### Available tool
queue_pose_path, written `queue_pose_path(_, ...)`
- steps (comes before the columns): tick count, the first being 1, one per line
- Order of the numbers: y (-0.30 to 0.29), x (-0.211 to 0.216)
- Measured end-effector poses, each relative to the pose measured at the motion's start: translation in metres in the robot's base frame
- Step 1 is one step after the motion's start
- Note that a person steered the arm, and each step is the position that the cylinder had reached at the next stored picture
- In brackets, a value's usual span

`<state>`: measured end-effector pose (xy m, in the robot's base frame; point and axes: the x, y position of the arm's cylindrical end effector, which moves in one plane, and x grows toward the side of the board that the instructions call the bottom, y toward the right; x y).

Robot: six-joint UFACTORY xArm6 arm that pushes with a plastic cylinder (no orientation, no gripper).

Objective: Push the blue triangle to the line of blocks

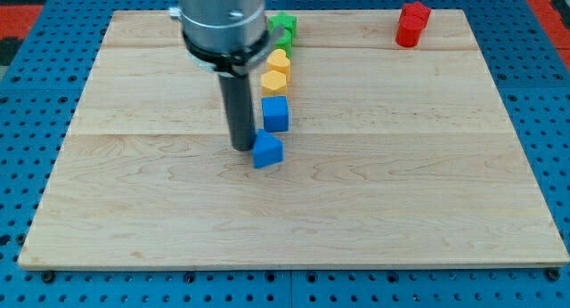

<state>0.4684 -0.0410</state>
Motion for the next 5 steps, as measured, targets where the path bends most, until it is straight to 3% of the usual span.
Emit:
queue_pose_path(1,-0.007,0.016)
queue_pose_path(2,0.01,0.062)
queue_pose_path(3,0.035,0.037)
queue_pose_path(5,0.03,0.029)
